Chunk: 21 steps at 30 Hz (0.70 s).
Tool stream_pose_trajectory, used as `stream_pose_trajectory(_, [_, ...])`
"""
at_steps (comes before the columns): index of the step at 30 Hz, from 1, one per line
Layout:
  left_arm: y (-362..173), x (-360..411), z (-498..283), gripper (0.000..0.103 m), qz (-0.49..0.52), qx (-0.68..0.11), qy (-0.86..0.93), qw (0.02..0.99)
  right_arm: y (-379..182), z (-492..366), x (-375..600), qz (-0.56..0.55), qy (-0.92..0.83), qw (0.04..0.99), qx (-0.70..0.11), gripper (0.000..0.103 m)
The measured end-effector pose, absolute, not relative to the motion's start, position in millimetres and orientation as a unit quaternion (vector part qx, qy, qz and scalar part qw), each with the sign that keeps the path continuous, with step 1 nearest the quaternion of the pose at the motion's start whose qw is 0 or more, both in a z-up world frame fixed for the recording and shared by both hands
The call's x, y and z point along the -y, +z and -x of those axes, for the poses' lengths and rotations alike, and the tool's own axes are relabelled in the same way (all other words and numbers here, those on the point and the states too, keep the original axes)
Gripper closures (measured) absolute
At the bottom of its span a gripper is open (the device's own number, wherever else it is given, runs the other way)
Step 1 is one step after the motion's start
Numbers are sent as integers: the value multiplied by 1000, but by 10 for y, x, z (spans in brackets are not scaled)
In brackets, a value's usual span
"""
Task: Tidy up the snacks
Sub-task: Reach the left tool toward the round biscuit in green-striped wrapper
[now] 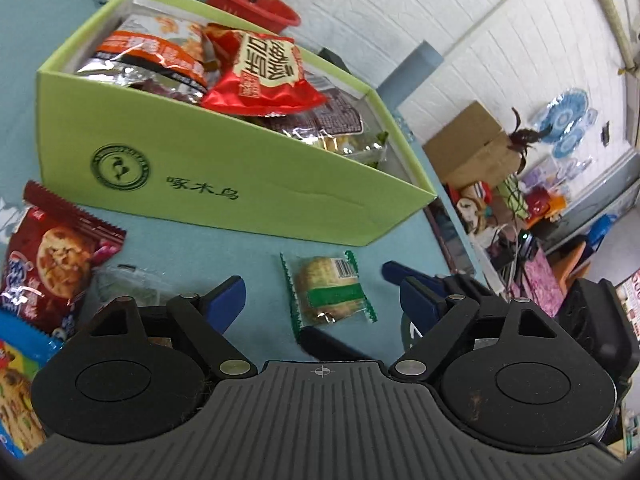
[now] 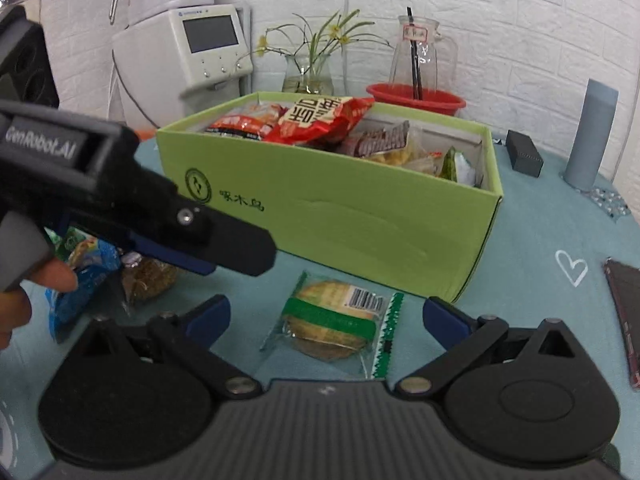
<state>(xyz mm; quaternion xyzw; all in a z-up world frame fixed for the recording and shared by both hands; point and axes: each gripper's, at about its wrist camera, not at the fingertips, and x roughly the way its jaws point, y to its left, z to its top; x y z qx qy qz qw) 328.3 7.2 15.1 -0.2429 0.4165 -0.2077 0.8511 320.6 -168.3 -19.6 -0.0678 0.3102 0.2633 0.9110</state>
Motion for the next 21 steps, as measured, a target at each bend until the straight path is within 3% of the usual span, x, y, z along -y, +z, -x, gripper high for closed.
stream_pose_trajectory(9, [235, -272, -3312, 25, 266, -368, -202, 868, -201, -2768, 1568, 33, 353, 876, -327, 1])
stream_pose_trajectory(12, [205, -350, -3307, 25, 268, -365, -202, 869, -99, -2624, 1520, 72, 333, 892, -297, 1])
stream_pose_trajectory(15, [171, -349, -3319, 24, 261, -369, -201, 869, -73, -2773, 1503, 115, 289, 910, -273, 1])
stream_pose_trajectory(21, [113, -341, -3334, 24, 255, -377, -202, 867, -311, -3204, 1452, 85, 300, 891, -330, 1])
